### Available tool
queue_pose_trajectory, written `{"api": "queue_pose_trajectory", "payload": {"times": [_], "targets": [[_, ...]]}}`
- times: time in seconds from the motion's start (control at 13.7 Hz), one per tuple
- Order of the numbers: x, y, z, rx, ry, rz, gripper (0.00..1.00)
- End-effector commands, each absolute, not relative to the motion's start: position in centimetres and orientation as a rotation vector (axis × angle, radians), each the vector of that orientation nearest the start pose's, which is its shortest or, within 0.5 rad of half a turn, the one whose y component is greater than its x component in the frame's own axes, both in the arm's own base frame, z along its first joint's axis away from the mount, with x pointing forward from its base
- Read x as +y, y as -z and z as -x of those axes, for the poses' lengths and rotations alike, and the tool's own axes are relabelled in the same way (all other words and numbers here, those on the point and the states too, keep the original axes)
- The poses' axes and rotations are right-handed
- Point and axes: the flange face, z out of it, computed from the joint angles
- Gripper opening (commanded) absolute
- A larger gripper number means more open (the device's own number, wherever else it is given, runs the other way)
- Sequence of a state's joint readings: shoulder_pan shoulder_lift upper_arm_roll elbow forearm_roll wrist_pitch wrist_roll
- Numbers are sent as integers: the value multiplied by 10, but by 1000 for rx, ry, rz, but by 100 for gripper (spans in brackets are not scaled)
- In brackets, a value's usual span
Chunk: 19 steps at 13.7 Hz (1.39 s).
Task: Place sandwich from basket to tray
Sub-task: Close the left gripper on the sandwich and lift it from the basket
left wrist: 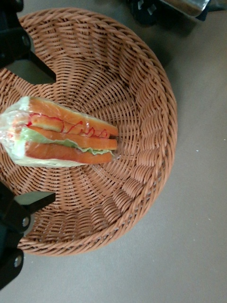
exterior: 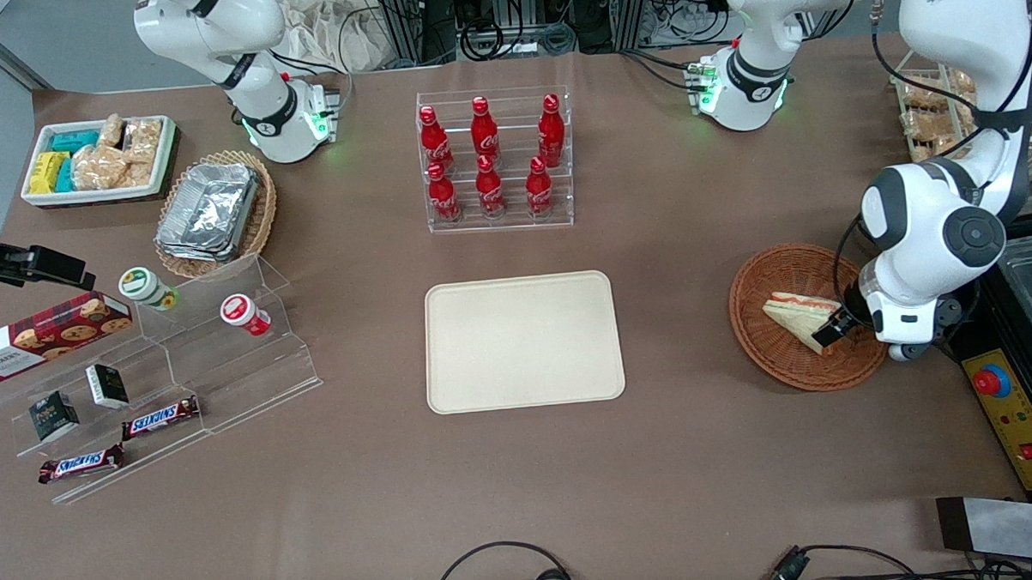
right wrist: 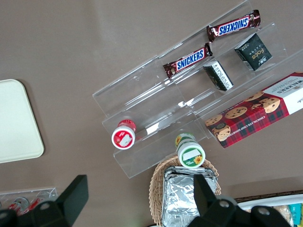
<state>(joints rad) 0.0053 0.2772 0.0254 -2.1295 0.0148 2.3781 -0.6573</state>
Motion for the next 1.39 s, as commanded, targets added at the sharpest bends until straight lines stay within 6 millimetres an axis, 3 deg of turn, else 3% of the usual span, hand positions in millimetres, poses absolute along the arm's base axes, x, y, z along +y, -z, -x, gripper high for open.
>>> {"api": "queue_pose_trajectory", "payload": {"times": [0.0, 0.15, 0.22, 0.44, 0.58, 0.66, 0.8, 1.09, 1.31], "targets": [[16, -269, -570, -1042, -33, 2944, 100], [14, -259, -568, -1026, -68, 2939, 99], [14, -254, -568, -1023, -86, 2934, 93], [14, -250, -568, -1021, -106, 2929, 49], [14, -259, -571, -1027, -89, 2933, 7], [14, -268, -574, -1015, -87, 2934, 0], [15, -308, -583, -900, -155, 2954, 0], [12, -431, -611, -684, -204, 3009, 0], [-48, -519, -624, -371, -250, 3066, 0]]}}
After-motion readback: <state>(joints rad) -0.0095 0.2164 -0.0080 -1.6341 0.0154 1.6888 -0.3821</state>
